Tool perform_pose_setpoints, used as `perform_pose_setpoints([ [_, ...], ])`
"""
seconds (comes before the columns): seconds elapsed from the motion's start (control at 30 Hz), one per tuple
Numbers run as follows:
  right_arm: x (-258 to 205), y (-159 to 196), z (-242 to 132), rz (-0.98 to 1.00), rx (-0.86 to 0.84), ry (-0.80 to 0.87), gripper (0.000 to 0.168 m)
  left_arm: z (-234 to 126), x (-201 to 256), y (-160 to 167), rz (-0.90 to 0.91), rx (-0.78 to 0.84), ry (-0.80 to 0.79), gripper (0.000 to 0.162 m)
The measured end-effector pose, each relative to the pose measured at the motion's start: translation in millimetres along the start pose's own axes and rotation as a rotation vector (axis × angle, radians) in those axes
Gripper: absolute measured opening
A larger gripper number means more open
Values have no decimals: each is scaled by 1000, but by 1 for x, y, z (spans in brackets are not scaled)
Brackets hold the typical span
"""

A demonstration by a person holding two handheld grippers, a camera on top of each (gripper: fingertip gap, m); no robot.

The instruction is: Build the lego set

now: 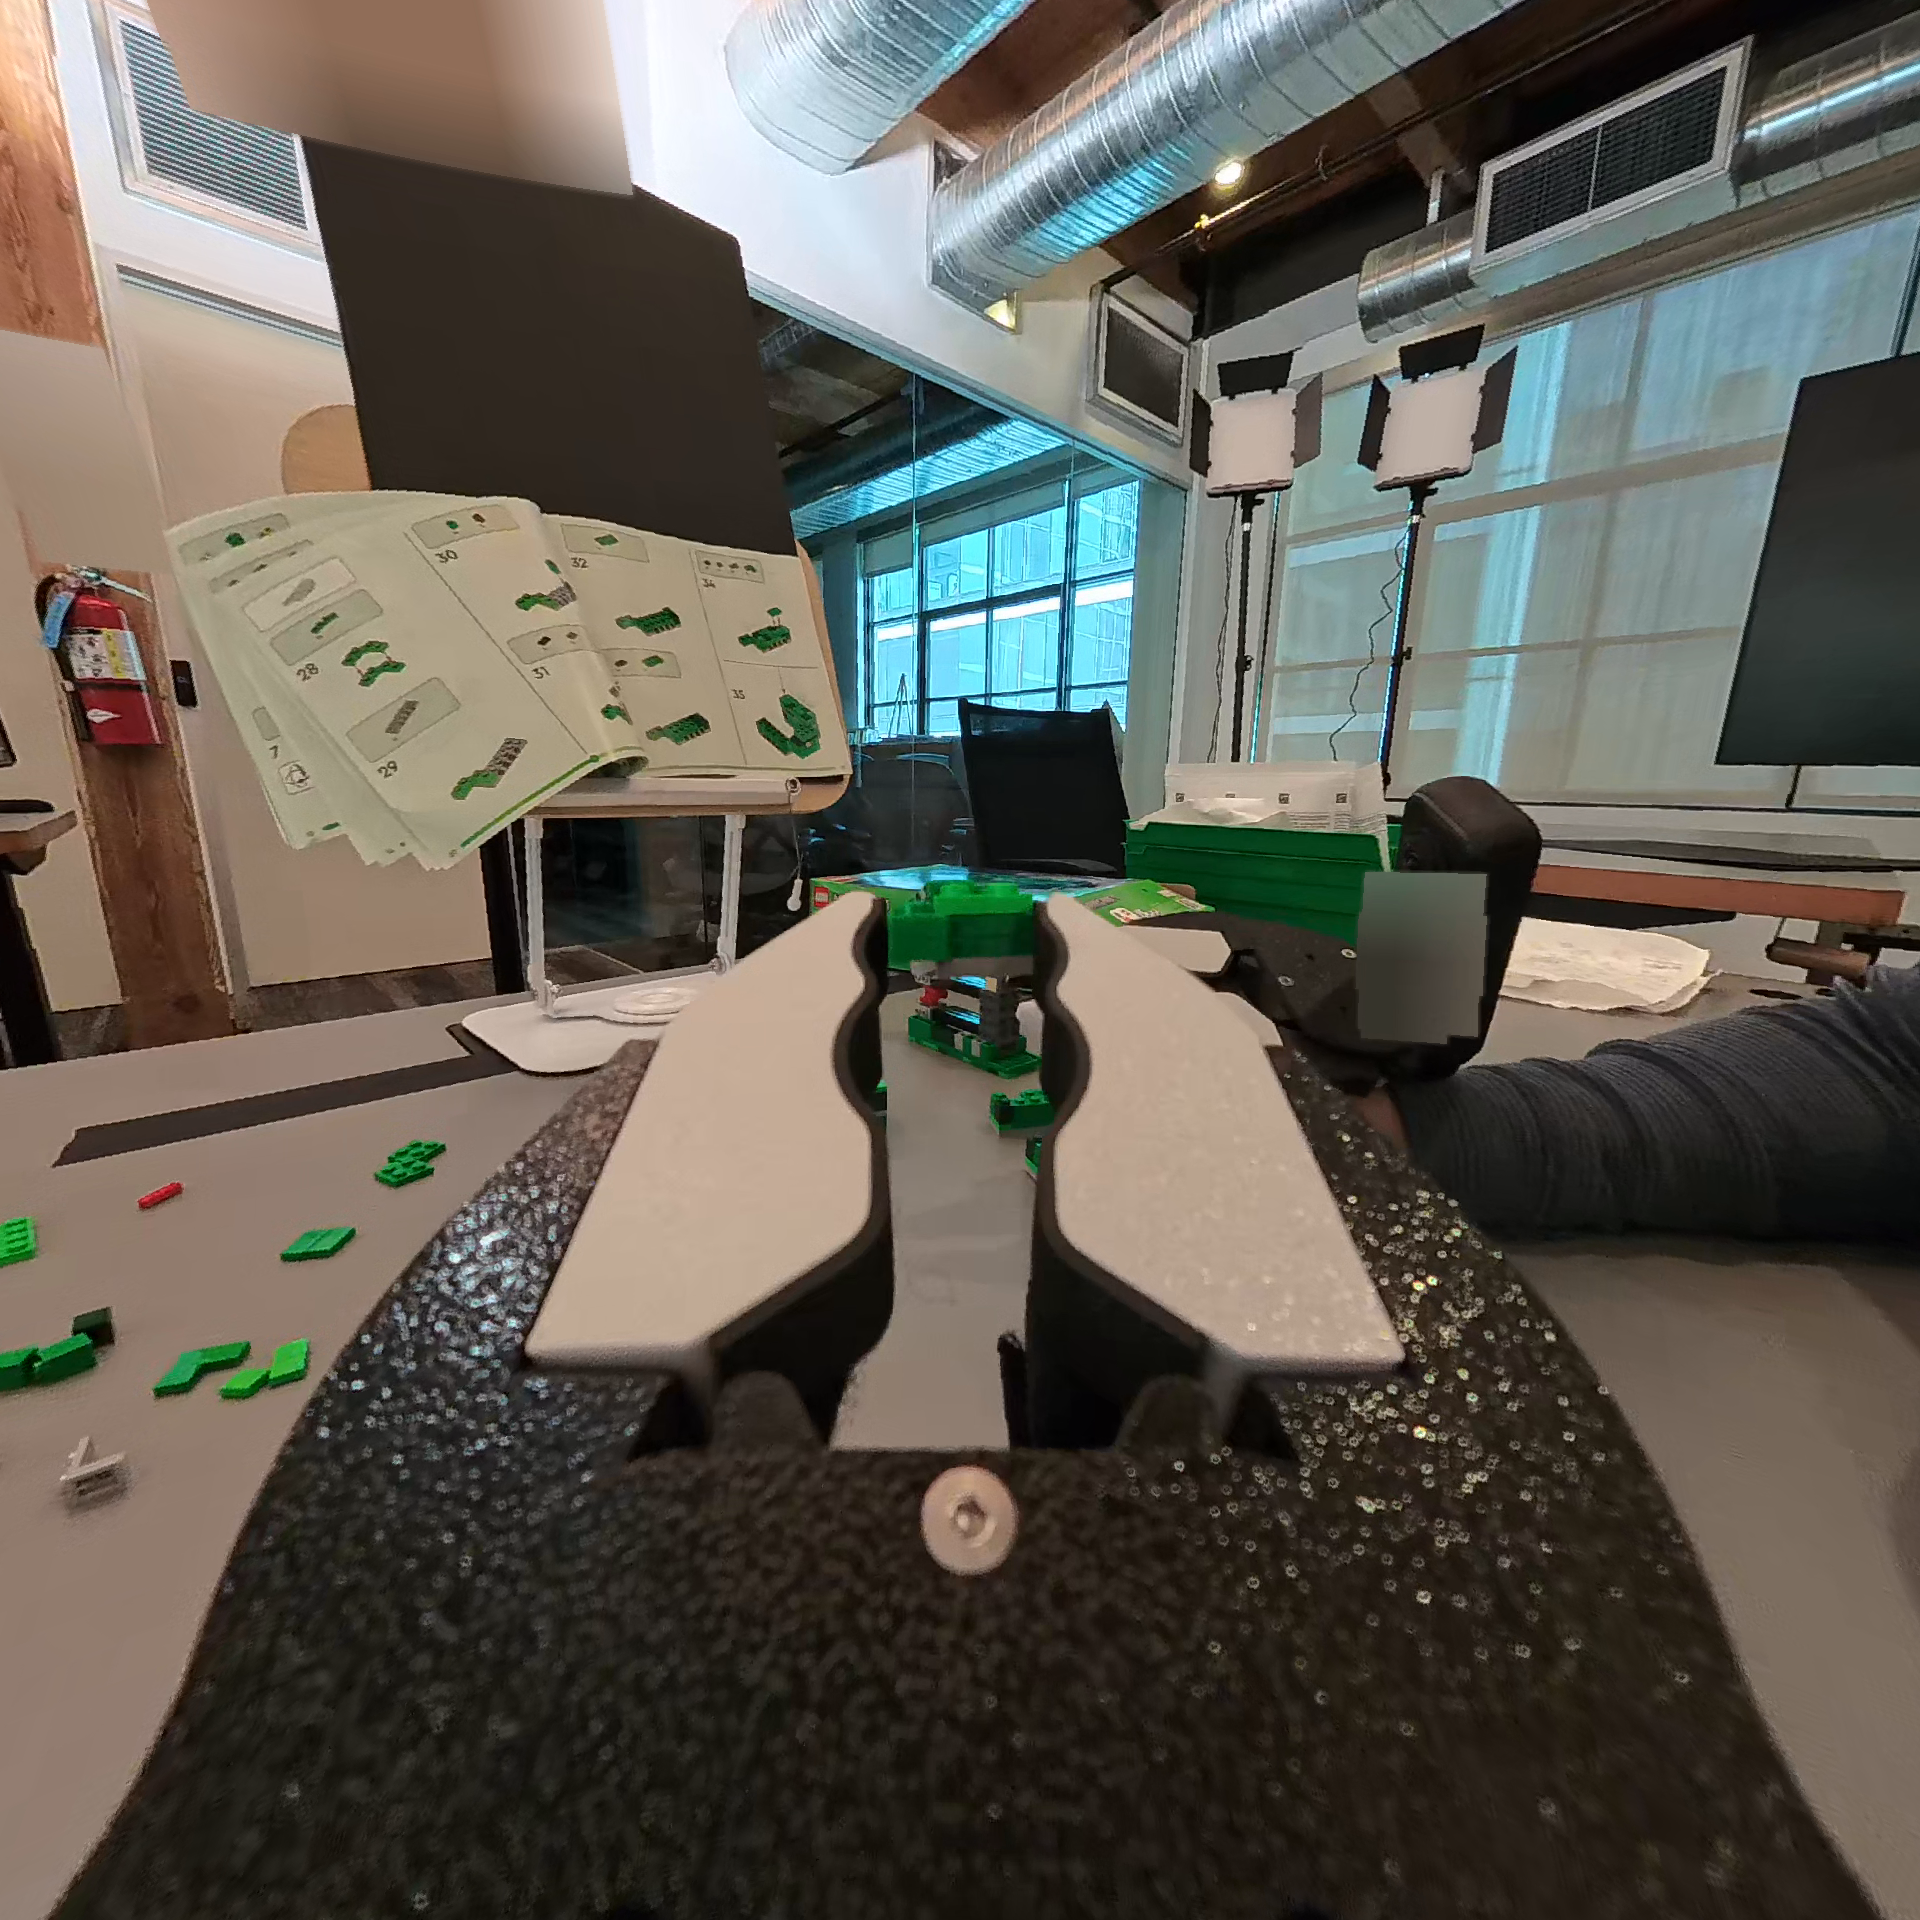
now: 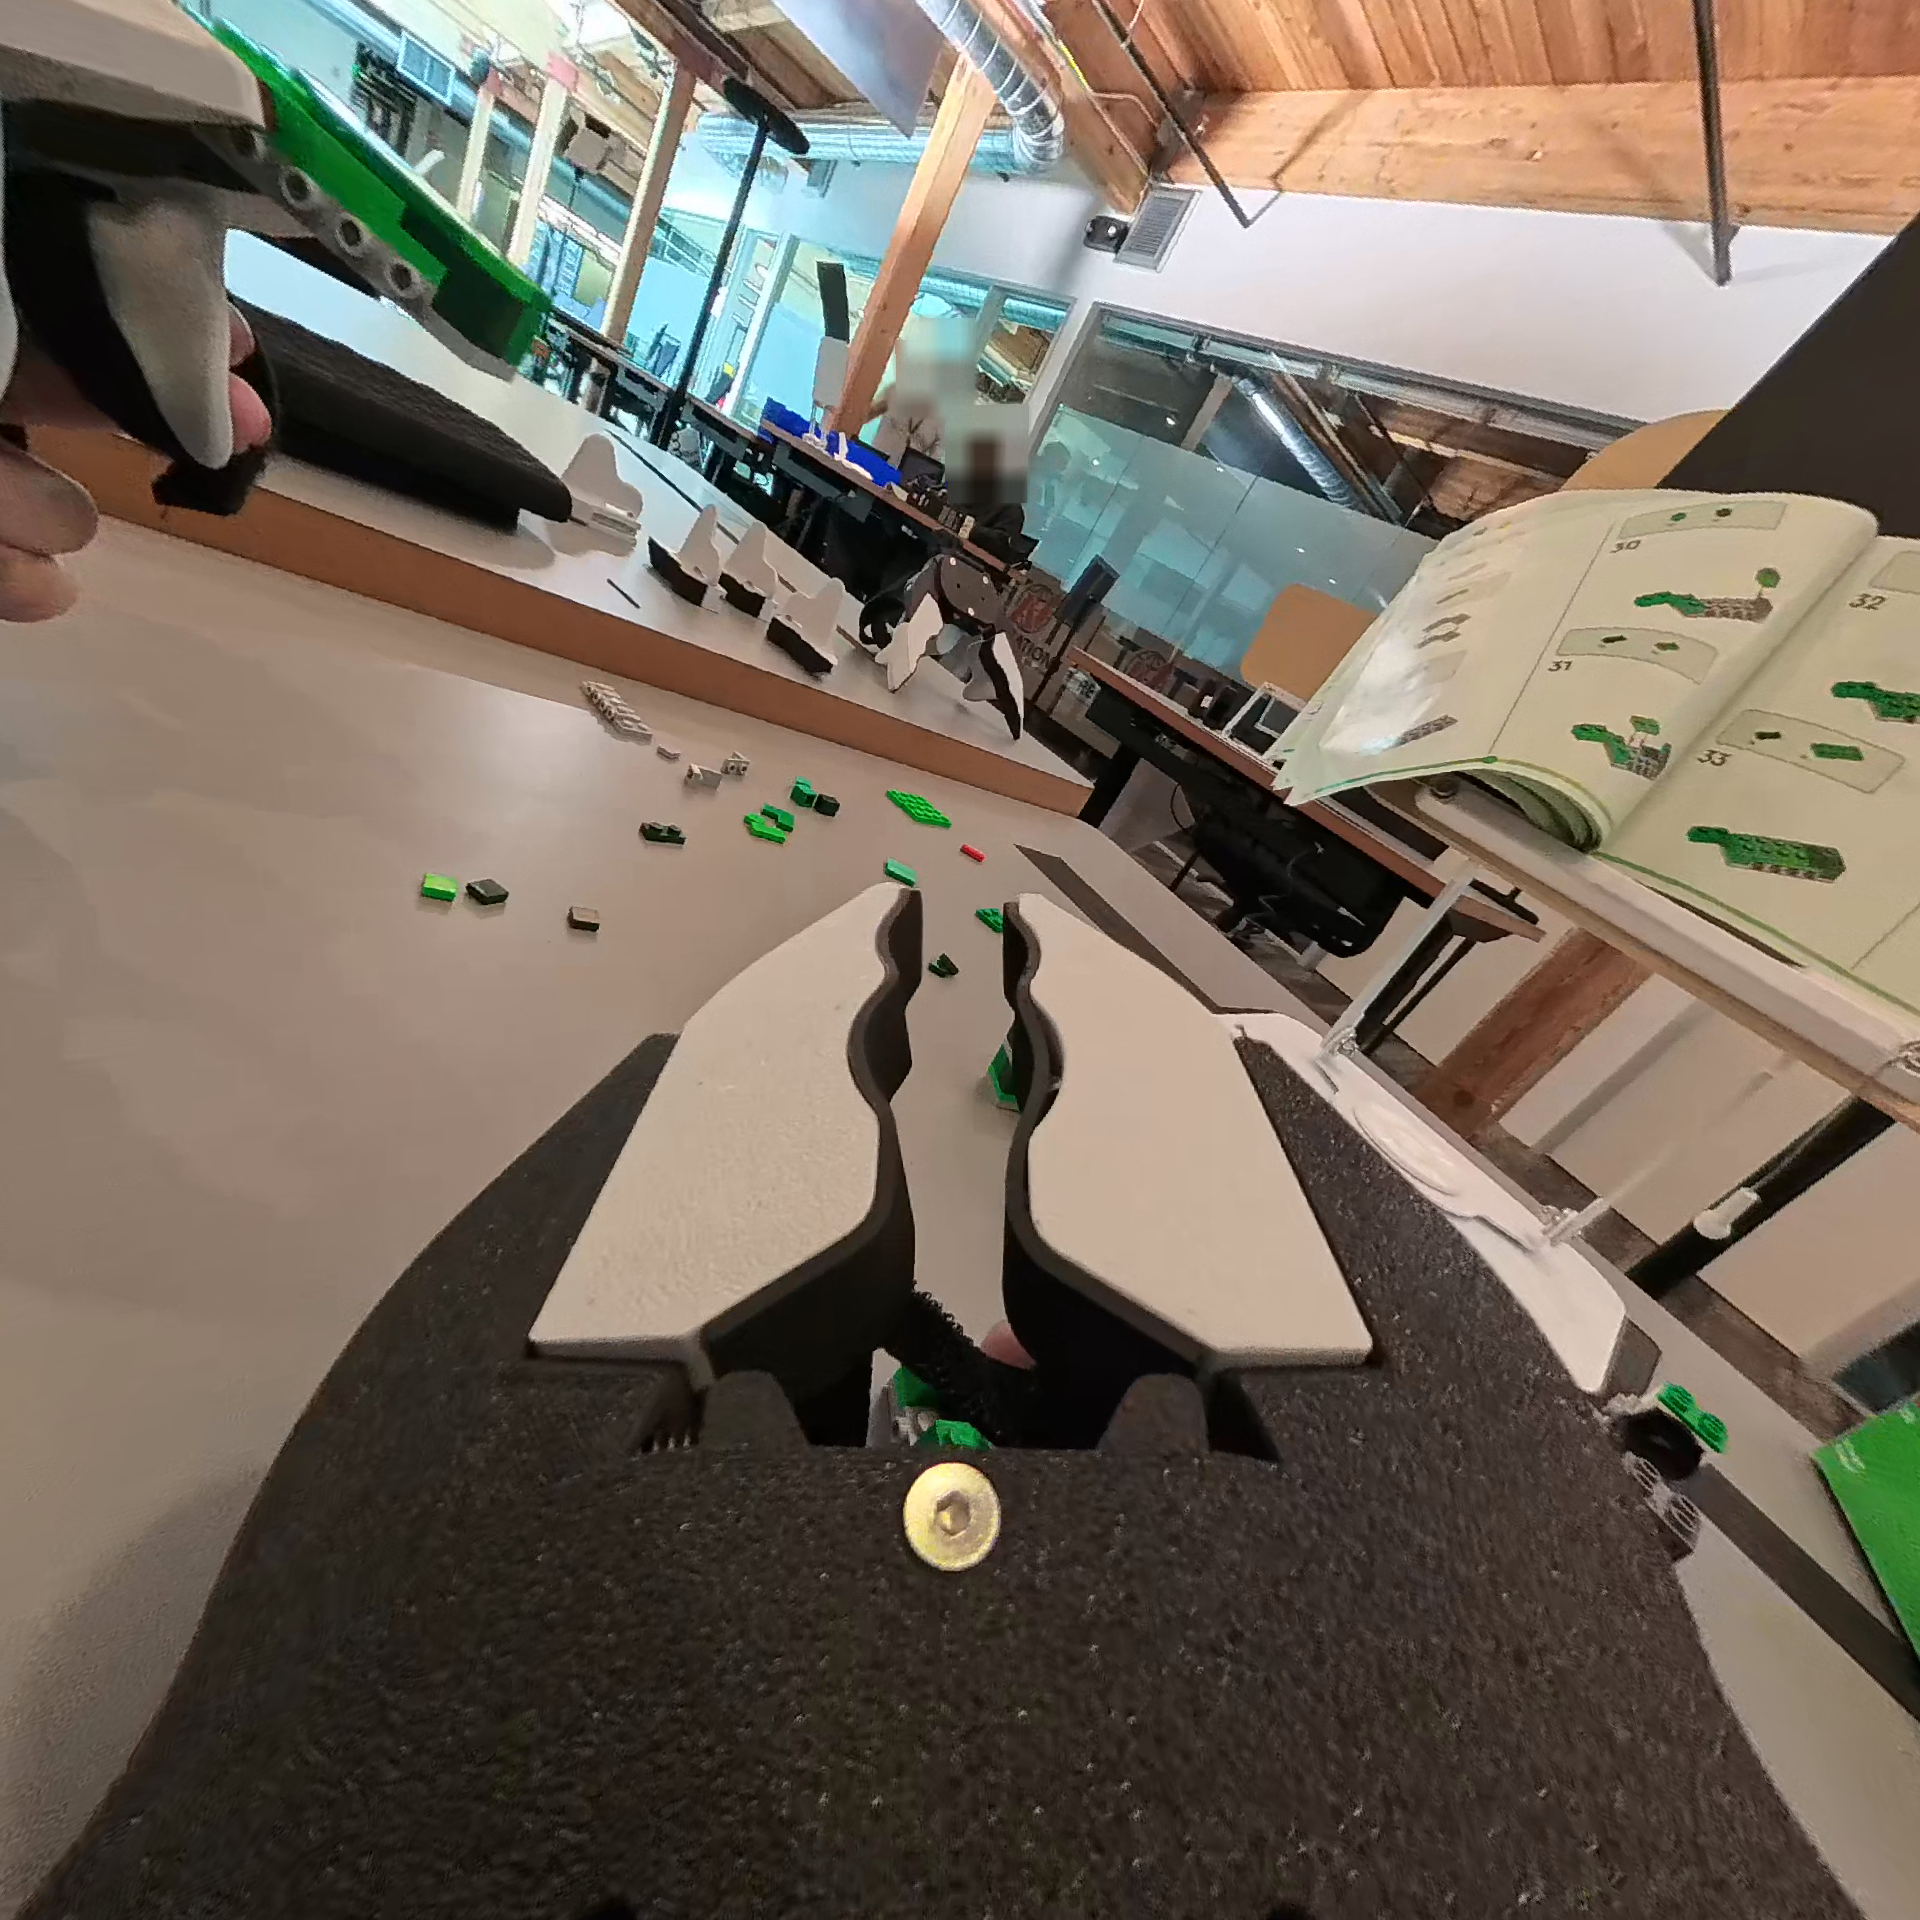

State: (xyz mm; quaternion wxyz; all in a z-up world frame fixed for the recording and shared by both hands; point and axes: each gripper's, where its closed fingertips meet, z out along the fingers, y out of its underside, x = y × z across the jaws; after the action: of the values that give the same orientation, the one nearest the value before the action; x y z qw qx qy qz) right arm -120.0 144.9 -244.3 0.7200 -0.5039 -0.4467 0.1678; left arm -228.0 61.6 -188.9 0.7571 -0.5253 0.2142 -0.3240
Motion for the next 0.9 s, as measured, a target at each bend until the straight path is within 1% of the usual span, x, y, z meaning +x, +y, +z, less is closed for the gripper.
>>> perform_pose_setpoints([
  [0.13,-1,0,0,-11,0,-3,13,0,2,-1,-10,5,18,26],
  [0.33,-2,-6,-2,-16,31,-5,11,1,9,-3,44,12,45,26],
  [0.43,-3,-12,-4,-30,59,-6,8,1,9,-2,77,1,29,26],
  [0.7,-12,-14,-4,-107,58,-29,7,1,8,-1,110,-5,14,26],
  [0.9,-13,-12,-3,-105,53,-33,7,1,10,-3,153,1,10,26],
])
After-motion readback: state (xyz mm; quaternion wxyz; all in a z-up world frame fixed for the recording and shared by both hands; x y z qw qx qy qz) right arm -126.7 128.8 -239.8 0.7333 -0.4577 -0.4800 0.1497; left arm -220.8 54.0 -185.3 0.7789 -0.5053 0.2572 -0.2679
